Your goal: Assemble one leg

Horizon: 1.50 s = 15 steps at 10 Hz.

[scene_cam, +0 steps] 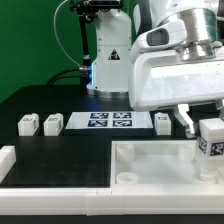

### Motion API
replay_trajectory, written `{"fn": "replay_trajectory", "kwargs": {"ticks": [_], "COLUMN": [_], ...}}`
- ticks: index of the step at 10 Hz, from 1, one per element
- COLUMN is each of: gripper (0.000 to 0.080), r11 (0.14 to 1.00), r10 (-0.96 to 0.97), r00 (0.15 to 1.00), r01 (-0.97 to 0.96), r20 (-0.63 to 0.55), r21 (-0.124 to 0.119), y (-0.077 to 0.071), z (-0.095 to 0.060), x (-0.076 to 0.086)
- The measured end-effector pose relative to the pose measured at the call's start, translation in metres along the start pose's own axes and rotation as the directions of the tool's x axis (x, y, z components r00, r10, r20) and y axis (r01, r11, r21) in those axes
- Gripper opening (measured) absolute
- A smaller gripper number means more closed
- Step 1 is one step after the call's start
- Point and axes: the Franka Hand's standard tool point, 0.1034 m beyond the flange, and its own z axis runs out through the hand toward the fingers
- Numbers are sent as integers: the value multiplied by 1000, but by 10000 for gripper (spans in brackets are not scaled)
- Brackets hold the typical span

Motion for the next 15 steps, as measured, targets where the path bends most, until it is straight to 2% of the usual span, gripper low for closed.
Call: {"fn": "replay_trajectory", "kwargs": {"ticks": [4, 10, 15], "gripper": [294, 294, 294], "r11": [1000, 1000, 999], "r10": [-6, -28, -30], "r00": [998, 998, 998], "r01": [6, 27, 30], "r20": [-66, -60, -47], "r21": [-5, -16, -12], "y": [-4, 5, 0], "z": [1, -4, 7], "x": [-2, -12, -23]}}
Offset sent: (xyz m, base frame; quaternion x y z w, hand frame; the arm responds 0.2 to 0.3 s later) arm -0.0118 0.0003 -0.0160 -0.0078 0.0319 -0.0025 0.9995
